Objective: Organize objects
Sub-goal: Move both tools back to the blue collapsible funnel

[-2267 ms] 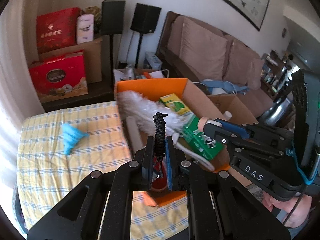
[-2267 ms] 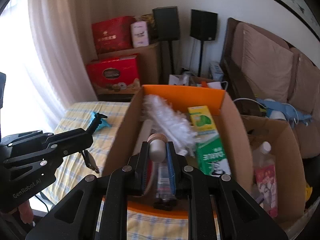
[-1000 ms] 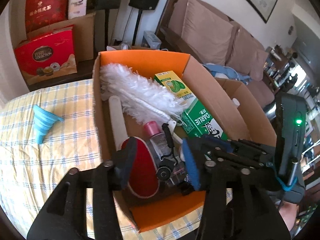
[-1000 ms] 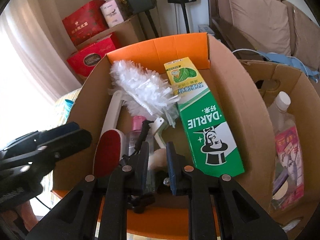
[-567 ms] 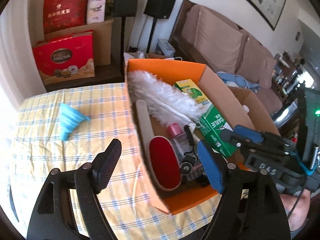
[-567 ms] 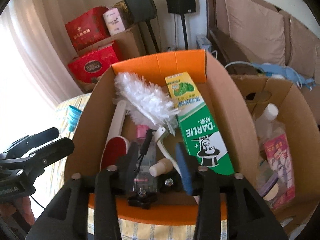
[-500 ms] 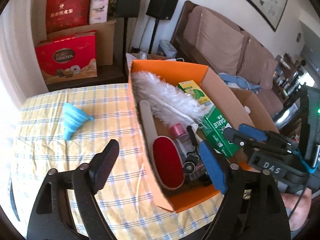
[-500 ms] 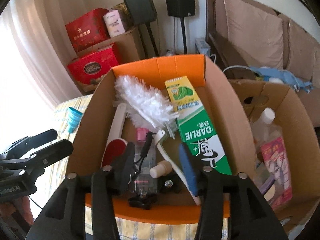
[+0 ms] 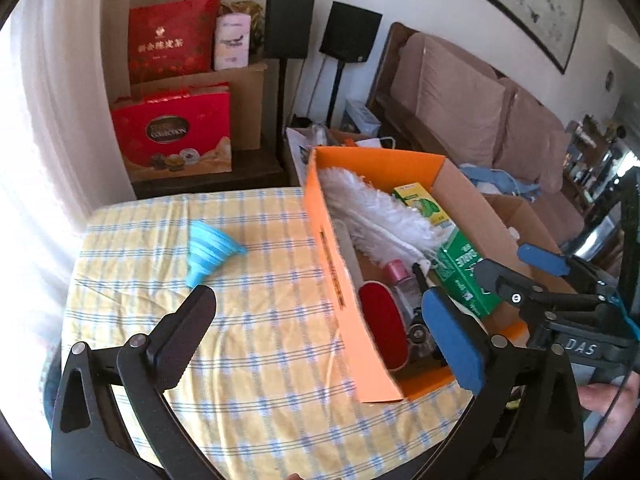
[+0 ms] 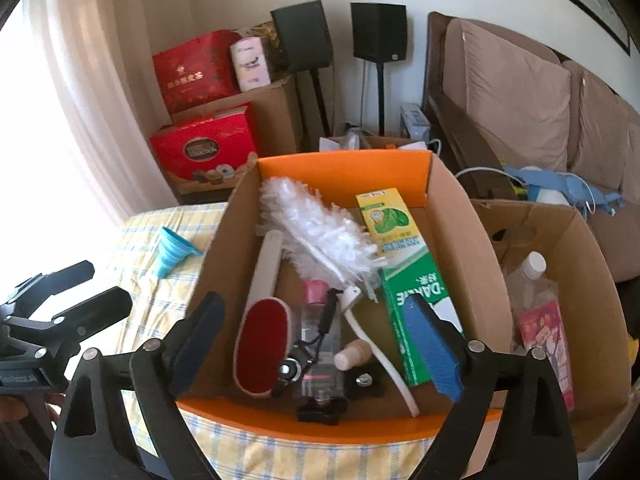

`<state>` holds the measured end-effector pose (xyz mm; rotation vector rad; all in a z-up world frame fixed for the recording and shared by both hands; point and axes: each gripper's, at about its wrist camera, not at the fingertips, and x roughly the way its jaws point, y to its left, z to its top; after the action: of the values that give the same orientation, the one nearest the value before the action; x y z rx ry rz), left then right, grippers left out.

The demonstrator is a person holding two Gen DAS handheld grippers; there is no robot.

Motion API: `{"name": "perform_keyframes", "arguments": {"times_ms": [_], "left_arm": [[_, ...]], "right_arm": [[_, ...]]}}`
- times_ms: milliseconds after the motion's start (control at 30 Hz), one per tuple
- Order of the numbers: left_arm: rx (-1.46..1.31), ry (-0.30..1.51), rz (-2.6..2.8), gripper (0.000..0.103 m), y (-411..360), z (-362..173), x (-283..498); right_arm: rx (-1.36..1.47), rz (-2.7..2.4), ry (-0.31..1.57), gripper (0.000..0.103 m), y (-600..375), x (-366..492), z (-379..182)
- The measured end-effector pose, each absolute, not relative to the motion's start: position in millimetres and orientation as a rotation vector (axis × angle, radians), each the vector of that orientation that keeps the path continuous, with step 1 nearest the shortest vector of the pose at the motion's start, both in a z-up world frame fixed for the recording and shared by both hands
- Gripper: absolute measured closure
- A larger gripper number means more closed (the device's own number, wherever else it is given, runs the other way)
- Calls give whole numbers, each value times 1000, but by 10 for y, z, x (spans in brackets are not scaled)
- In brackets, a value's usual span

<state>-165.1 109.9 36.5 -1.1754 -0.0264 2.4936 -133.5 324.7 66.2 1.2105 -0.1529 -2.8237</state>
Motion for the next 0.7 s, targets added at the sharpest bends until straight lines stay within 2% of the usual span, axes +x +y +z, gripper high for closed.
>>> {"name": "perform_keyframes", "arguments": {"times_ms": [200,700], "left_arm": [[-1167,-44,2532,0,864,423,-1637],[-1169,-74,2586,0,273,450,-1711]], "right_arm": [[1176,-2835,-115,0,3066,-1324,729],[1170,-2813,-46,0,2605,-1452,801]]}}
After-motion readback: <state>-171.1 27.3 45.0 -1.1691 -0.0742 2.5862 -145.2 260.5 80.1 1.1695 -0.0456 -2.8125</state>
